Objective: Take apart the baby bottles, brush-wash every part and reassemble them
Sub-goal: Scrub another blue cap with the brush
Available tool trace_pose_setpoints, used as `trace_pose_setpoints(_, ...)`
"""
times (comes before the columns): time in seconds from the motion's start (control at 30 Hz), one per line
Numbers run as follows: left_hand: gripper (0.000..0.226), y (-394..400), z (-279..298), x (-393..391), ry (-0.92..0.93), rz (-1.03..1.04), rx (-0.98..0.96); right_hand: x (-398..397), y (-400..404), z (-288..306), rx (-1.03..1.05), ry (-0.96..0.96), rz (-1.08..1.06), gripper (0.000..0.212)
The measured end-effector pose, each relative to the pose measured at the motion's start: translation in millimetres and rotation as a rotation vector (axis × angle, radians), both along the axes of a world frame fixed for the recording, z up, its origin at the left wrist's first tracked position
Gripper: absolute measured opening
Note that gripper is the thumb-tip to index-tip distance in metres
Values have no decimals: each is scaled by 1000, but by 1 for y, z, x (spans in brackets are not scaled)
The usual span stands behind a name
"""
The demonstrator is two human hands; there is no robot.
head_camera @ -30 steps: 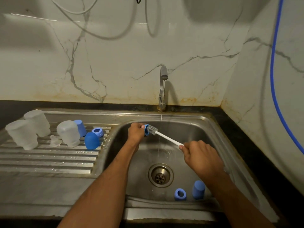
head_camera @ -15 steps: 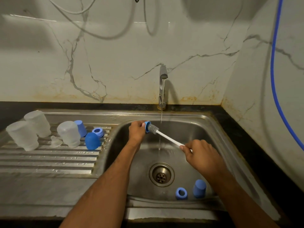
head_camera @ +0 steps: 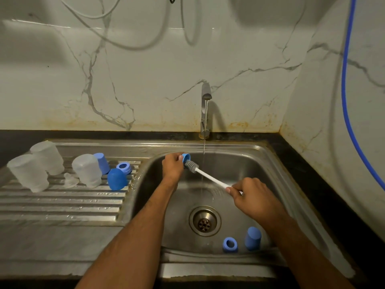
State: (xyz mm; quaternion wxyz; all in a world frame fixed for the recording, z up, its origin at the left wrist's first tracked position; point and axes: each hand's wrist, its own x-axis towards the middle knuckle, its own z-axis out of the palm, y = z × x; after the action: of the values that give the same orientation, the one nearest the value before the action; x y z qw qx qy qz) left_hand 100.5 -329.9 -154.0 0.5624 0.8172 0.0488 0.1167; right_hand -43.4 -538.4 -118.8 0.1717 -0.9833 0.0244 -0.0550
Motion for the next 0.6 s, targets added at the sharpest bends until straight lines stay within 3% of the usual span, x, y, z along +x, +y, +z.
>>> trace_pose_setpoints(0.2,29,1,6,1,9,-23,-8,4,-2,8,-169,-190,-55,43)
trace_pose_setpoints(0.43,27,-1,5,-2,-8,2,-43,-2,1,1,43,7,-7,41)
trace_pose_setpoints(0.6,26,1,6,-1,39,-5,-26,4,-3,5,-75,-132,-22,43)
